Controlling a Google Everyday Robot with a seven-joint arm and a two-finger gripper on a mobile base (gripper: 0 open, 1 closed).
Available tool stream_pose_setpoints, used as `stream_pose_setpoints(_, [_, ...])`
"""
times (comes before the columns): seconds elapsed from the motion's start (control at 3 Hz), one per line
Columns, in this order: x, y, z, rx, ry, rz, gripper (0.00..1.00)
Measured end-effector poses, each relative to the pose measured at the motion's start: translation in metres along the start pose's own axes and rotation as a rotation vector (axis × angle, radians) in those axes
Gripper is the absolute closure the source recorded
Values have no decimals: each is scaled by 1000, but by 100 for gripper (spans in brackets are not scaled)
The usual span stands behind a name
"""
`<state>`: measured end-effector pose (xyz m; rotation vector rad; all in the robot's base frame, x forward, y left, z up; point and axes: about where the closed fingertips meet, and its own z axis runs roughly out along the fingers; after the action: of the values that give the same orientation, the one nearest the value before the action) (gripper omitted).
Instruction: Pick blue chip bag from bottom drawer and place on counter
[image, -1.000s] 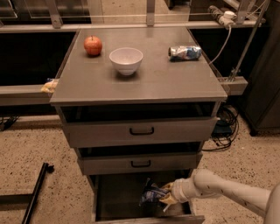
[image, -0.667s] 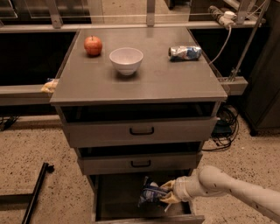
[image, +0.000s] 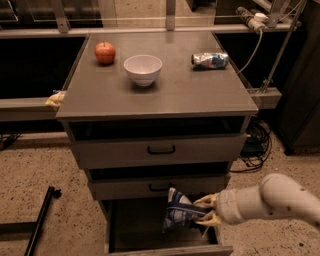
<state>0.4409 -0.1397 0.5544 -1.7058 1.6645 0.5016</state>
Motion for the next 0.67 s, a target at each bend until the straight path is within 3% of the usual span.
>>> stream_pose_setpoints(0.33, [-16,-10,-33,40,51,-40,100])
stream_pose_setpoints(0.67, [-16,-10,-32,39,51,-41,100])
